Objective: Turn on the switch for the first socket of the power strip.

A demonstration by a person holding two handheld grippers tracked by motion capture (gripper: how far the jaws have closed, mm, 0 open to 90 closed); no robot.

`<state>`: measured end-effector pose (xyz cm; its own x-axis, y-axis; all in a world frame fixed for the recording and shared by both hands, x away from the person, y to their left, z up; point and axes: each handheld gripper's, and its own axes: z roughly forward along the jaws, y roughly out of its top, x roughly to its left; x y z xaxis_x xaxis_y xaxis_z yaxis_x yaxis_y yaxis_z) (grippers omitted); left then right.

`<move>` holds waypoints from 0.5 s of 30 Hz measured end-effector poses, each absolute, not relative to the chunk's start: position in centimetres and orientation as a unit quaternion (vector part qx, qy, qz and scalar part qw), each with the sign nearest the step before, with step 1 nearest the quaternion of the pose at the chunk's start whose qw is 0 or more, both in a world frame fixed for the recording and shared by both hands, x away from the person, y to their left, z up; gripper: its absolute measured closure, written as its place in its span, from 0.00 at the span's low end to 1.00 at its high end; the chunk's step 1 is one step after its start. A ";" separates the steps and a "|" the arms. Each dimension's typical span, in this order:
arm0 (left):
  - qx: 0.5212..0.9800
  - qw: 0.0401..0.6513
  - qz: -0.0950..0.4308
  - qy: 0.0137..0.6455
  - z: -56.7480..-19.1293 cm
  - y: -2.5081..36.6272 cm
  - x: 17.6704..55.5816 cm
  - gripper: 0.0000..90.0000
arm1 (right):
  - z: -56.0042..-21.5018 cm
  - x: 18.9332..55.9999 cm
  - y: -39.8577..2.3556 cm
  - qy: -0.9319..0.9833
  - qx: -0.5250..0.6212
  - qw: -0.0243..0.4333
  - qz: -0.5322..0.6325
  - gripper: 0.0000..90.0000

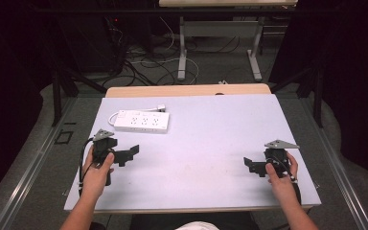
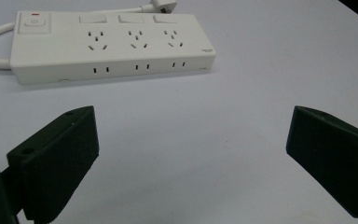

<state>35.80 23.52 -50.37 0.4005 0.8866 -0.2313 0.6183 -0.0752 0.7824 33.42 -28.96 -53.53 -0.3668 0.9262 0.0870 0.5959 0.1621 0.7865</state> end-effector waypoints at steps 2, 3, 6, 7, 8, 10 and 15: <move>0.715 0.428 0.154 0.530 -50.7 23.8 35.9 0.03 | -53.5 33.4 -29.0 0.732 0.520 0.215 0.385 0.00; 0.712 0.431 0.156 0.532 -50.9 23.9 35.9 0.03 | -53.5 33.4 -29.0 0.732 0.520 0.215 0.385 0.00; 0.708 0.430 0.154 0.538 -51.4 24.1 36.1 0.03 | -53.5 33.4 -29.0 0.732 0.520 0.215 0.385 0.00; 0.708 0.430 0.153 0.538 -51.5 24.2 36.2 0.03 | -53.5 33.4 -29.0 0.732 0.520 0.215 0.385 0.00; 0.709 0.429 0.152 0.539 -51.7 24.2 36.2 0.03 | -53.5 33.4 -29.0 0.731 0.521 0.215 0.384 0.00; 0.709 0.427 0.147 0.541 -51.9 24.3 36.3 0.03 | -53.5 33.4 -29.0 0.732 0.519 0.216 0.385 0.00; 0.710 0.425 0.147 0.543 -52.5 24.2 36.4 0.03 | -53.5 33.4 -29.1 0.731 0.520 0.219 0.385 0.00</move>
<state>36.44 24.19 -52.46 0.3679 0.8949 -0.2525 0.6452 -0.0501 0.7623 33.41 -29.09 -53.51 -0.3645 0.9276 0.0813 0.5908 0.1629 0.7902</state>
